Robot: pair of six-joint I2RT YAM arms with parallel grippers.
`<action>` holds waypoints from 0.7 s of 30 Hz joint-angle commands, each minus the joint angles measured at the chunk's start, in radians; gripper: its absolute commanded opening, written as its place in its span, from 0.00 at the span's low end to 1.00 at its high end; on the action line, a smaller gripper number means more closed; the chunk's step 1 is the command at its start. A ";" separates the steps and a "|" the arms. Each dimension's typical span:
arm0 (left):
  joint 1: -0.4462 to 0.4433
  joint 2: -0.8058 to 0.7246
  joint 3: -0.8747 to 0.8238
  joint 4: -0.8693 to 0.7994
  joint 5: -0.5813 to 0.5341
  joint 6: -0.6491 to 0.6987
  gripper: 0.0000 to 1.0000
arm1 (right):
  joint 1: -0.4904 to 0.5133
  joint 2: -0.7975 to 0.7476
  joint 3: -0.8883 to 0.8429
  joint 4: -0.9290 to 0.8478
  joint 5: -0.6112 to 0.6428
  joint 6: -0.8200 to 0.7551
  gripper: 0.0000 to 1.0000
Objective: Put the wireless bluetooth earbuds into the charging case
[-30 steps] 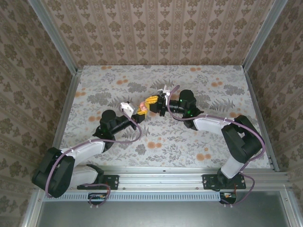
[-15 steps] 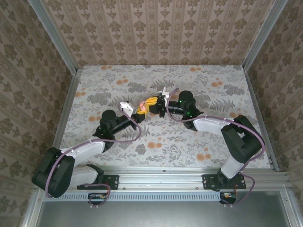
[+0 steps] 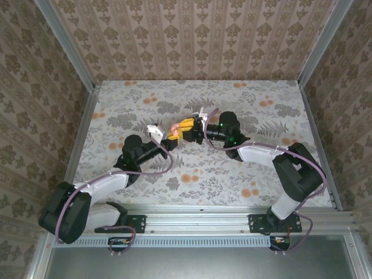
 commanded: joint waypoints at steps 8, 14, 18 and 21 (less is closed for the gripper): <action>-0.003 -0.033 0.034 0.029 0.015 0.040 0.10 | -0.003 -0.129 -0.045 -0.042 0.048 -0.006 0.47; -0.001 -0.039 0.031 -0.004 0.074 0.083 0.10 | -0.039 -0.242 -0.076 -0.252 0.038 -0.184 0.56; -0.004 -0.053 0.045 -0.057 0.136 0.135 0.09 | -0.064 -0.338 -0.058 -0.503 0.008 -0.367 0.64; -0.006 -0.065 0.056 -0.096 0.169 0.178 0.10 | -0.077 -0.358 -0.024 -0.675 -0.025 -0.471 0.65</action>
